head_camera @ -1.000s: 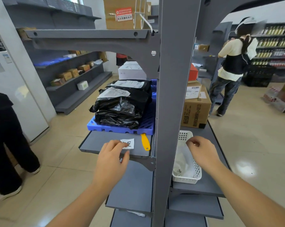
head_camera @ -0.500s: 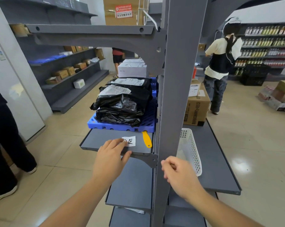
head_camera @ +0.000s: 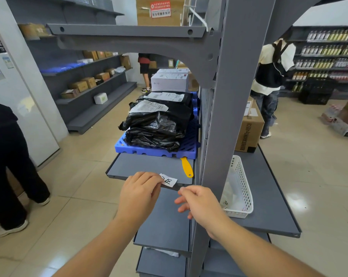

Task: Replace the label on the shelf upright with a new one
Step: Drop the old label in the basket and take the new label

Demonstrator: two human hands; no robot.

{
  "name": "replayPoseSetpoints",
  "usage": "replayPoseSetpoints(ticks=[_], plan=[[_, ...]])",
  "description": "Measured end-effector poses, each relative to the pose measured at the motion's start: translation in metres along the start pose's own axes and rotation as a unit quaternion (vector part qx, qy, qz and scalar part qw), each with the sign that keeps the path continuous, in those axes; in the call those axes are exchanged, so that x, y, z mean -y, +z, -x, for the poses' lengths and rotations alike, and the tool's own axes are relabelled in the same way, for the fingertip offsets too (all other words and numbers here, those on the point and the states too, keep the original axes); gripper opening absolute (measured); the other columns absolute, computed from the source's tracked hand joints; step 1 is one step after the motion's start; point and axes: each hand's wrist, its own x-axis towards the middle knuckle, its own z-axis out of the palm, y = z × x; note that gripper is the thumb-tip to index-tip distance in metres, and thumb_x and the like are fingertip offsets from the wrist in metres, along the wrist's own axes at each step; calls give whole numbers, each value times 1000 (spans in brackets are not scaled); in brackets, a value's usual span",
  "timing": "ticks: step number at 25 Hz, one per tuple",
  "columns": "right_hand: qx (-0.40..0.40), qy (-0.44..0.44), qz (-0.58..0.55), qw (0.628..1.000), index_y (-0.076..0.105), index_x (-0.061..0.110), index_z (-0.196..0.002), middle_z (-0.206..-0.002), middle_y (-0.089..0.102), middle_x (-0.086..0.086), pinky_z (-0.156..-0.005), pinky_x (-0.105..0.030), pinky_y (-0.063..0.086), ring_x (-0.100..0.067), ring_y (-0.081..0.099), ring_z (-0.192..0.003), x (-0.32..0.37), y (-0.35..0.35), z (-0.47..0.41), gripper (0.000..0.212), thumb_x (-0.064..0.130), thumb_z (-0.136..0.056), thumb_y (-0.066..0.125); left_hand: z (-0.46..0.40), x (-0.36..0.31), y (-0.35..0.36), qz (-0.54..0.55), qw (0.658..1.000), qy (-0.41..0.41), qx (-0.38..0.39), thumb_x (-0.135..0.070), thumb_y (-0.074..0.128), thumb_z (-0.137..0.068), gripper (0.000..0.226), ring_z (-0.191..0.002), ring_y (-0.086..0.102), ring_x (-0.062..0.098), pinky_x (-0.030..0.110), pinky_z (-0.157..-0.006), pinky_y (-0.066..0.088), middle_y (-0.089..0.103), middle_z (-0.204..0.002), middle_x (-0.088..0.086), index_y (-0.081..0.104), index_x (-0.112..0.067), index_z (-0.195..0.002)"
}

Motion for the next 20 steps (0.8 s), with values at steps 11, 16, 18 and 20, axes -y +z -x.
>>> replayPoseSetpoints(ticks=[11, 16, 18, 20], plan=[[-57, -49, -134, 988, 77, 15, -97, -76, 79, -3, -55, -25, 46, -7, 67, -60, 19, -23, 22, 18, 20, -102, 60, -1, -44, -31, 81, 991, 79, -74, -4, 74, -87, 15, -93, 71, 23, 37, -74, 53, 77, -109, -1, 82, -13, -94], [-111, -204, -48, 971, 75, 17, -94, -64, 73, 14, -53, -8, 44, 4, 59, -50, 42, -59, 42, 18, 16, -103, 59, -28, -83, -56, 297, 942, -153, -10, 0, 60, -97, 32, -102, 66, 8, 21, -77, 53, 70, -107, -11, 69, -28, -110], [-109, -249, -18, 962, 72, 20, -91, -65, 70, 26, -55, -7, 46, 8, 63, -58, 48, -72, 48, 19, 13, -103, 59, -45, -98, -67, 390, 890, -235, 33, -6, 58, -102, 26, -91, 71, 4, 16, -75, 52, 77, -95, -11, 74, -25, -103], [-106, -276, 18, 955, 70, 22, -89, -71, 71, 28, -56, -8, 46, 9, 65, -64, 52, -84, 51, 19, 15, -102, 59, -60, -112, -76, 459, 849, -255, 61, -7, 53, -105, 30, -74, 69, -1, 12, -68, 49, 80, -85, -10, 79, -19, -98]])
